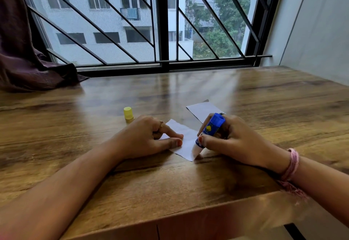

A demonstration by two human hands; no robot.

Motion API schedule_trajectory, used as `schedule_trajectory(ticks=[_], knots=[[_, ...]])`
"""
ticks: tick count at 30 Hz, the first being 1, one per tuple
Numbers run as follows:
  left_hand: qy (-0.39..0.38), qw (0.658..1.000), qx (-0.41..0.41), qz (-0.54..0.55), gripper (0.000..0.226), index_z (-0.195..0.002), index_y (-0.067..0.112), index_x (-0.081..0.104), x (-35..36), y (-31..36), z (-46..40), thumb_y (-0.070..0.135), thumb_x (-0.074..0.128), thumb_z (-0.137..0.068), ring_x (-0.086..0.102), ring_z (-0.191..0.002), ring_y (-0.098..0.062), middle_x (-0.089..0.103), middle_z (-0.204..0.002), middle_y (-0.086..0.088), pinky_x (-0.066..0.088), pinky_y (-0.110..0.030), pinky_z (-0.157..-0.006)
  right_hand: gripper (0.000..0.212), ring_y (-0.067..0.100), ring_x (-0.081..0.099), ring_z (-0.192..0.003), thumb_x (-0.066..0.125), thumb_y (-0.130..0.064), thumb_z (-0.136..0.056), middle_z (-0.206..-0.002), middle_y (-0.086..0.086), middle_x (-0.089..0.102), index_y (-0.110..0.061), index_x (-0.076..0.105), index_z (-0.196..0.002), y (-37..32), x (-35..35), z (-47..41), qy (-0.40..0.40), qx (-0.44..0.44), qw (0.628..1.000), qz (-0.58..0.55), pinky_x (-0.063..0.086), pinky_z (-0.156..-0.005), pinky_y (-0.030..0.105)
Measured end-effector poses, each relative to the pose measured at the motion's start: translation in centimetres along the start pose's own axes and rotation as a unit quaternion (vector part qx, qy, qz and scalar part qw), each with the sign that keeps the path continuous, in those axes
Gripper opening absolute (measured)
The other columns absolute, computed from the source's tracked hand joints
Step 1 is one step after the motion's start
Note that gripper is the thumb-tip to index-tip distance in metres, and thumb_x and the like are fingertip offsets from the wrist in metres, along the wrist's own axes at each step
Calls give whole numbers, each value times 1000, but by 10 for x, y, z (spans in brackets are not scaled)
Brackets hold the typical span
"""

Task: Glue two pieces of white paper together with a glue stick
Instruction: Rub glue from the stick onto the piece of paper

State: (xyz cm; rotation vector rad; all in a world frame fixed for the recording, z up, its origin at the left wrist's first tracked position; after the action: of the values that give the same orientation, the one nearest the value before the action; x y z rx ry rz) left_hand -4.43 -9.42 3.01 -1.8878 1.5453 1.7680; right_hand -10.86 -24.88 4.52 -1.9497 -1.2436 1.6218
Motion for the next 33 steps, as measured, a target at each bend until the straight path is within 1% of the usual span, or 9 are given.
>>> schedule_trajectory(ticks=[4,12,14,16,19,25,28,31,33], knots=[[4,1000,-1,-11,16,-92,41,74,0,-1,0,45,70,-77,30,-45,-8,27,-44,8,22,-15,-45,17,7,45,-55,63,-32,-76,-73,15,64,-16,69,-76,-2,5,1,-28,-14,1000,3,36,-54,25],[3,1000,9,-5,28,-94,40,74,1,0,-1,56,65,-74,31,-47,-8,29,-47,6,23,-15,-46,21,12,50,-56,63,-40,-74,-71,8,63,-20,69,-76,2,2,1,-12,-34,999,12,39,-53,23],[2,1000,2,-8,20,-93,41,74,1,0,-1,51,68,-76,31,-48,-8,30,-48,6,23,-16,-47,19,10,52,-54,64,-36,-76,-67,1,66,-19,70,-77,-1,1,2,-15,-49,999,-8,39,-52,20],[7,1000,0,-8,15,-90,41,74,1,1,-1,48,71,-77,31,-48,-8,28,-47,8,23,-17,-47,14,4,43,-44,64,-28,-79,-53,-8,59,-18,72,-77,2,-9,0,33,-51,995,-85,34,-44,16],[35,999,-1,-25,21,-79,34,74,-1,4,0,54,70,-73,35,-46,-8,30,-44,7,25,-16,-48,13,9,29,-40,62,-26,-80,-48,-4,39,-17,71,-76,23,-31,-1,148,13,961,-232,24,-37,16],[130,987,37,-83,34,-66,23,61,-16,20,2,54,66,-77,39,-48,-7,32,-45,10,27,-15,-49,30,7,29,-43,56,-19,-91,-56,0,35,-28,71,-67,31,-39,-2,196,44,947,-249,24,-38,18],[154,983,83,-64,32,-75,20,66,-26,28,4,48,57,-89,47,-63,-1,55,-62,11,34,-10,-62,29,6,28,-42,57,-21,-91,-55,-4,36,-29,71,-67,31,-37,-2,185,51,949,-252,24,-37,18],[71,990,94,-78,25,-92,25,70,-16,25,5,38,49,-90,51,-91,1,62,-84,24,40,-27,-82,30,5,29,-42,57,-21,-91,-53,-6,36,-30,70,-65,32,-37,-2,188,57,947,-253,23,-38,18],[13,995,75,-58,28,-97,32,71,-9,20,6,34,44,-86,48,-104,-1,65,-92,22,37,-32,-89,28,5,30,-42,58,-22,-90,-54,-5,37,-30,70,-66,31,-38,-1,191,60,947,-251,24,-38,18]])
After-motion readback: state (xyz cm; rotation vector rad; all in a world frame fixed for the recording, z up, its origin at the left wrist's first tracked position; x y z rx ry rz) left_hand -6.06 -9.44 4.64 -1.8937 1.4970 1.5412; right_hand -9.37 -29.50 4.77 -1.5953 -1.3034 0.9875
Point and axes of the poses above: each hand's wrist, its own z-axis away from the middle knuckle, its own x-axis out of the palm, y = z × x, the point moved 7 cm from there along -z, towards the middle knuckle
